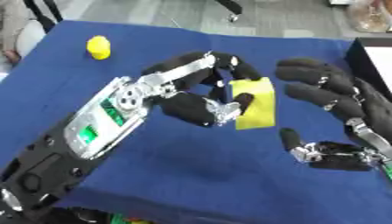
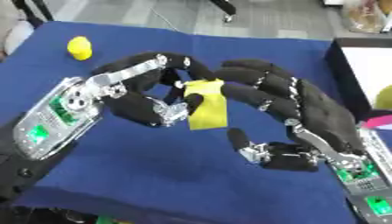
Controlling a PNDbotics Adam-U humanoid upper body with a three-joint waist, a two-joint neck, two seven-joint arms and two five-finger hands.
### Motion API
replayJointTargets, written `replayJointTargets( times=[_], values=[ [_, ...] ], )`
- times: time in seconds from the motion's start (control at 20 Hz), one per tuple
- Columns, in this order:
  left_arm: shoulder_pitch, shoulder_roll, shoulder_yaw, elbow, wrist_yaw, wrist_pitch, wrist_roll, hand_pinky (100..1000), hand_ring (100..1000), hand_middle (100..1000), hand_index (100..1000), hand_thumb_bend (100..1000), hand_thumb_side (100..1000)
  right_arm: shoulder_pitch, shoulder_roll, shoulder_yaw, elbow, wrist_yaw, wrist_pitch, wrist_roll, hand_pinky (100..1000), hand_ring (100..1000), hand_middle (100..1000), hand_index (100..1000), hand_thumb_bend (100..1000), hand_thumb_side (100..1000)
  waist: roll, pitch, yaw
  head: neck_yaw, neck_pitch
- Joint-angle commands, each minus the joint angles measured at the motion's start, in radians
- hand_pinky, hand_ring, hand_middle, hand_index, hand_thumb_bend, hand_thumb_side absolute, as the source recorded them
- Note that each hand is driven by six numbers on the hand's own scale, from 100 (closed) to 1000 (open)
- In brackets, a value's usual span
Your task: Pick up the objects with one hand, pass them to the other hand, and then place them into the box on the other side of the table.
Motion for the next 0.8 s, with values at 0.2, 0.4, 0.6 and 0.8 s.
replayJointTargets(
  times=[0.2,0.4,0.6,0.8],
  values=[
    [-0.033,-0.007,-0.01,-0.032,0.017,0.015,-0.017,591,211,263,675,100,322,-0.013,-0.011,0.001,-0.021,-0.01,-0.009,0.019,942,957,937,1000,100,100,-0.002,-0.014,0.002,-0.002,-0.002],
    [-0.043,-0.017,-0.018,-0.042,0.025,0.021,-0.028,596,214,266,678,100,323,-0.011,-0.012,0.004,-0.021,-0.012,-0.015,0.023,942,957,935,1000,100,100,-0.003,-0.014,0.003,-0.001,-0.002],
    [-0.049,-0.026,-0.024,-0.05,0.037,0.025,-0.036,600,216,267,679,100,325,-0.011,-0.012,0.004,-0.021,-0.011,-0.015,0.026,941,957,933,1000,100,100,-0.004,-0.013,0.003,0.0,-0.002],
    [-0.052,-0.031,-0.027,-0.059,0.058,0.03,-0.042,602,217,269,680,100,327,-0.01,-0.012,0.003,-0.021,-0.004,-0.016,0.025,941,955,930,1000,100,100,-0.005,-0.013,0.002,0.0,-0.002]
  ],
)
